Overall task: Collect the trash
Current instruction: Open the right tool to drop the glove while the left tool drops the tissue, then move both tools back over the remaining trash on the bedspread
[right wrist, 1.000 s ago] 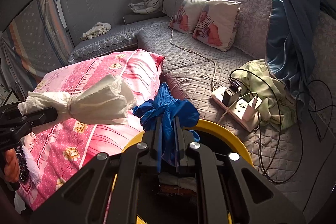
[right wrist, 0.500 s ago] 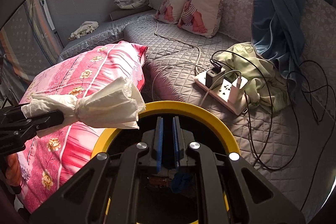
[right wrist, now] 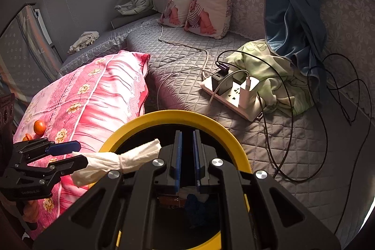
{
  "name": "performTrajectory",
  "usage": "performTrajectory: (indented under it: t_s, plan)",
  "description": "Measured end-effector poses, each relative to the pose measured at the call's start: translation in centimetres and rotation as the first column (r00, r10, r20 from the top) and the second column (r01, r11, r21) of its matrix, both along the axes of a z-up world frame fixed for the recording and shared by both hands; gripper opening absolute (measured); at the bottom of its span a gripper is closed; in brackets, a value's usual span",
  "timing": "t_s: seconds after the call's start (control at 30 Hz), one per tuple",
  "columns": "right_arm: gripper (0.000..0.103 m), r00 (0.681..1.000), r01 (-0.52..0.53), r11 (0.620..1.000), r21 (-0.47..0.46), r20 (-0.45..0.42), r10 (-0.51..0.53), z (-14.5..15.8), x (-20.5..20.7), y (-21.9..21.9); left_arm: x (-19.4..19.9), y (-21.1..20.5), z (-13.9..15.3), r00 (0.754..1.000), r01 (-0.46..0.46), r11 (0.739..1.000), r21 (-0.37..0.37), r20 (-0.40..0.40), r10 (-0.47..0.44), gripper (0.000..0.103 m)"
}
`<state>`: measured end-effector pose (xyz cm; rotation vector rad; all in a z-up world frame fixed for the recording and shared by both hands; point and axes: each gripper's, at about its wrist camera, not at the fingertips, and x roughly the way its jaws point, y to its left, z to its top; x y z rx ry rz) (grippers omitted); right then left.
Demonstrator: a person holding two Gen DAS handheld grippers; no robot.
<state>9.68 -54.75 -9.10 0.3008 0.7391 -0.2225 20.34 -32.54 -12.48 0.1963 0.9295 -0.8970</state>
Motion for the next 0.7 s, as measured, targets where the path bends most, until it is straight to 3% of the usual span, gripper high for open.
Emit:
performTrajectory:
  t_s: [0.03,0.33,0.7]
  plan:
    - [0.009,1.0,0.002,1.0,-0.001,0.001,-0.002,0.1,0.0,0.0,0.0,0.1,0.0,1.0,-0.007,1.0,-0.001,0.0,0.007,0.059]
    - [0.009,0.999,-0.038,0.999,-0.009,0.005,0.038,0.7,0.9,1.7,0.7,2.6,1.1,0.998,-0.063,0.998,-0.027,-0.003,0.063,0.059]
    - [0.009,0.985,-0.171,0.985,-0.029,0.023,0.172,2.4,4.0,7.7,2.2,10.9,4.4,0.979,-0.195,0.98,-0.04,0.059,0.197,0.059]
